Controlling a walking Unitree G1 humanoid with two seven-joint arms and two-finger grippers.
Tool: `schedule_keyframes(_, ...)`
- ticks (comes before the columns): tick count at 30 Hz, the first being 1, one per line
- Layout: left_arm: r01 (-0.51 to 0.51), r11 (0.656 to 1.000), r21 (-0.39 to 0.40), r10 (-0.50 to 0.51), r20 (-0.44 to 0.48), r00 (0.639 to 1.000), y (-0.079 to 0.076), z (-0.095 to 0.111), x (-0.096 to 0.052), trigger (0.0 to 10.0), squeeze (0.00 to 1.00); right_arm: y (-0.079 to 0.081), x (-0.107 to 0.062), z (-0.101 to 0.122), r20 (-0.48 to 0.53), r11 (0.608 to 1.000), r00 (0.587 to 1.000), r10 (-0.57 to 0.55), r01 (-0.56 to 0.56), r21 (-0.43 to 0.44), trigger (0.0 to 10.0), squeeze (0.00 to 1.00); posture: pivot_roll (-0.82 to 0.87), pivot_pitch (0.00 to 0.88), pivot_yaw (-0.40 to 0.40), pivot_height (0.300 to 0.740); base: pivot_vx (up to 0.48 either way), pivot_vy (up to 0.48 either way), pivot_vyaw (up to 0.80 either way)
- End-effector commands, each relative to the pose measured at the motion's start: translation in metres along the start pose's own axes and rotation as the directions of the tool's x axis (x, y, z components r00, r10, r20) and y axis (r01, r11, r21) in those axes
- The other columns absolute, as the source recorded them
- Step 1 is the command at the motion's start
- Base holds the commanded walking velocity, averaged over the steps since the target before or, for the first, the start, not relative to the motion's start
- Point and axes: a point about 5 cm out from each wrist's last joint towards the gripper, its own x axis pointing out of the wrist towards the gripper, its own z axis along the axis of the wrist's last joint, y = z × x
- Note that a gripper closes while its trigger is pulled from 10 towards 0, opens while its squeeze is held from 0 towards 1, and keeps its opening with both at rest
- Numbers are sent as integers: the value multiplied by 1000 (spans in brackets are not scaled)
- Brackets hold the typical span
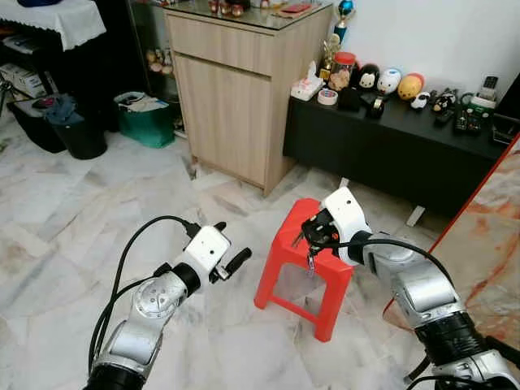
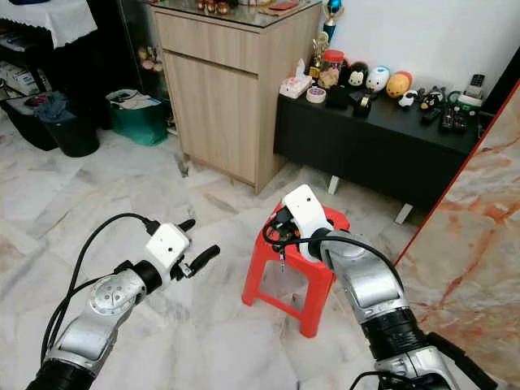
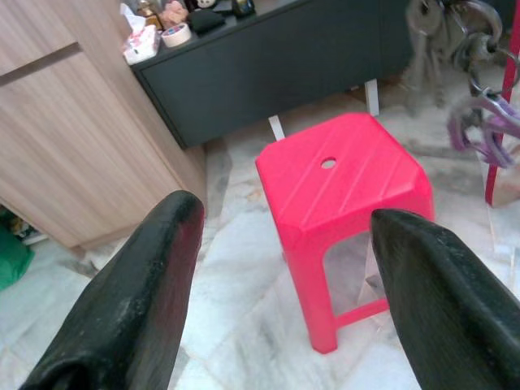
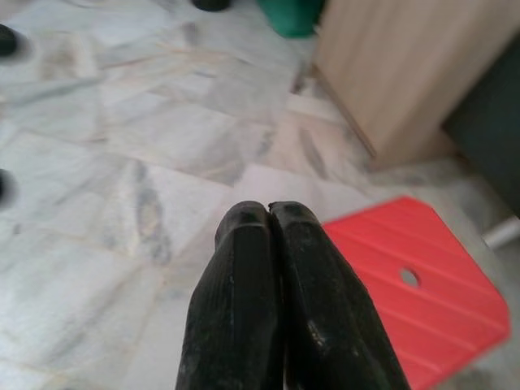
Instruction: Hang keys on a hook
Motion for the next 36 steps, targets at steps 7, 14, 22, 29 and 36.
schedule_keyframes(7, 20, 996, 87, -24, 46, 999, -3, 12, 10, 10000, 686, 18, -6, 14, 29, 989, 992, 127, -124, -76, 10000, 0, 62, 0, -93, 740, 0, 0, 0)
schedule_keyframes(14, 26, 996, 90, -31, 60, 998, -6, 15, 14, 10000, 1000, 30, -10, 14, 23, 975, 981, 194, -190, -118, 10000, 0, 59, 0, -92, 740, 0, 0, 0)
schedule_keyframes(22, 61, 996, 72, -66, 58, 996, -10, 14, 15, 10000, 0, 30, -11, 20, 33, 972, 979, 201, -194, -134, 10000, 0, 59, 0, -98, 740, 0, 0, 0)
schedule_keyframes(29, 125, 991, 55, -128, 44, 991, -15, 11, 10, 10000, 0, 30, -11, 21, 35, 971, 979, 202, -195, -141, 10000, 0, 64, 0, -98, 740, 0, 0, 0)
schedule_keyframes(36, 166, 985, 43, -168, 40, 985, -17, 11, 10, 10000, 0, 34, -9, 30, 63, 964, 972, 228, -216, -157, 10000, 0, 65, 0, -98, 740, 0, 0, 0)
